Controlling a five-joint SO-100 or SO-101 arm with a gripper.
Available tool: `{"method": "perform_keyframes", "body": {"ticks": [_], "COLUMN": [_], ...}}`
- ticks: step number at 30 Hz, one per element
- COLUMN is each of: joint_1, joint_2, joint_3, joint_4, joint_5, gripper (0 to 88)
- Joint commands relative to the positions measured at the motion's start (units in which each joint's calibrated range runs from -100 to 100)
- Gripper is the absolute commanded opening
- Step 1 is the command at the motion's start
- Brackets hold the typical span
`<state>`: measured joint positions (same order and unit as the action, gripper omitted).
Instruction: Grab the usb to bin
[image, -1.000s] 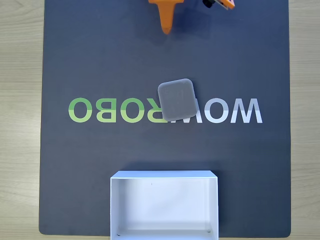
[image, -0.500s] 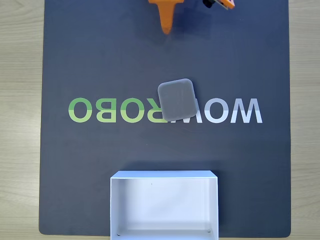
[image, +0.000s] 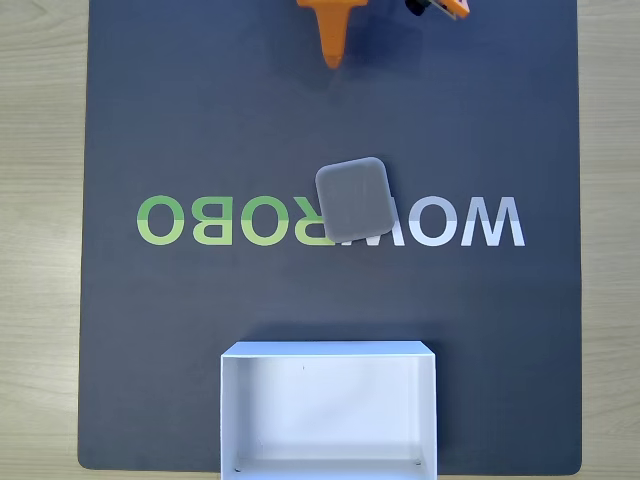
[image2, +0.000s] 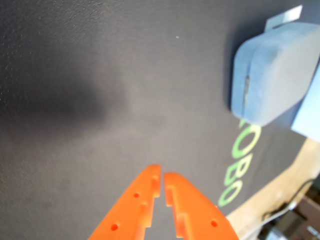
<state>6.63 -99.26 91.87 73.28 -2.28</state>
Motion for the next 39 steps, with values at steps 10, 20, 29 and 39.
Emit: {"method": "perform_keyframes", "body": {"ticks": [10, 20, 29, 39], "joint_1": [-0.3, -0.3, -0.4, -0.4], "joint_2": [0.1, 0.1, 0.1, 0.6], "joint_3": [-0.2, -0.1, 0.0, 0.0], "joint_4": [0.3, 0.0, -0.2, -2.2], "joint_5": [-0.1, -0.2, -0.2, -0.1], "gripper": [0.9, 0.9, 0.9, 1.0]}}
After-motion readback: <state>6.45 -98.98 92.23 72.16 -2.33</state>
